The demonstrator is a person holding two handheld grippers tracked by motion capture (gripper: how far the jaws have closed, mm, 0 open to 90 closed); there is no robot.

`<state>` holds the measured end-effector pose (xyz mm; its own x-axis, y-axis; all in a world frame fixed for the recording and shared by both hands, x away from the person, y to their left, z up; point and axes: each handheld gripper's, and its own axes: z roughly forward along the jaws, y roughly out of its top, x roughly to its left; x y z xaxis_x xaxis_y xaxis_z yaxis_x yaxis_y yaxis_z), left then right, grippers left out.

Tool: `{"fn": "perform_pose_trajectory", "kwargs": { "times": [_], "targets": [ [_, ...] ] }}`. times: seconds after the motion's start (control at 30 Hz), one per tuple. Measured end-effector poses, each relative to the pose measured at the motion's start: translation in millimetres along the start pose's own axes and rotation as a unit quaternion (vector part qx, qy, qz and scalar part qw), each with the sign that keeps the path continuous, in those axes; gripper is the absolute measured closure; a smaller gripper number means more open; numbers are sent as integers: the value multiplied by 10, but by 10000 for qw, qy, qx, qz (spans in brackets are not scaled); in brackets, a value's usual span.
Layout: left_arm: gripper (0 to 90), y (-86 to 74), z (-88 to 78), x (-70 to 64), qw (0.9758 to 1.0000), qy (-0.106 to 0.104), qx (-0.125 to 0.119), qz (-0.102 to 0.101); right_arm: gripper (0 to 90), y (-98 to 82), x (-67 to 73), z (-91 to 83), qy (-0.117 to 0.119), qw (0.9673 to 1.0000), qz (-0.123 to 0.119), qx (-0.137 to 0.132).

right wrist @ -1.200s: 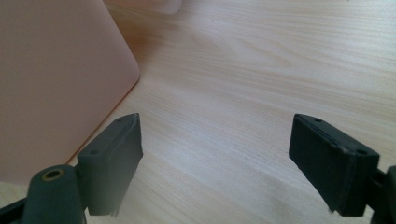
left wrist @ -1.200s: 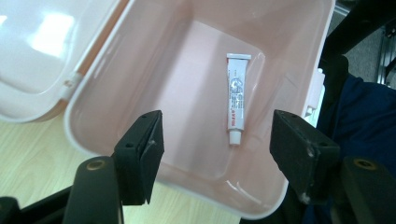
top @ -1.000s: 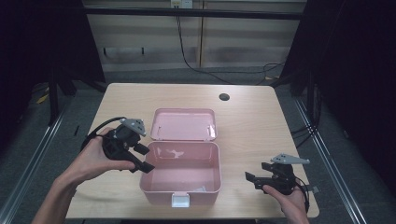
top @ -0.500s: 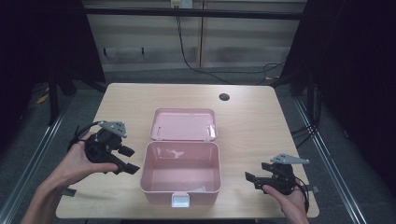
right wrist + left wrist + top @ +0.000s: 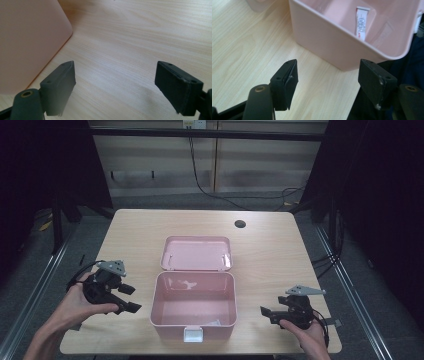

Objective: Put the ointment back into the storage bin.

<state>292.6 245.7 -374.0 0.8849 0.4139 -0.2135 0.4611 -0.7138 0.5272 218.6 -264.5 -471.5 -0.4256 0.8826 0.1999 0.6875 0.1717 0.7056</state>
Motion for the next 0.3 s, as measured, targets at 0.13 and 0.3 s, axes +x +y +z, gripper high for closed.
{"fn": "perform_pose_trajectory", "kwargs": {
  "times": [0.13, 0.3],
  "targets": [
    [329, -94, 81, 21, 10000, 20, -40, -1, 165, -1, 15, 3, 6, 10000, -30, 36],
    [328, -185, 175, 58, 9999, 70, -53, -64, 167, -3, 17, 19, -17, 9999, -34, 101]
  ]
}}
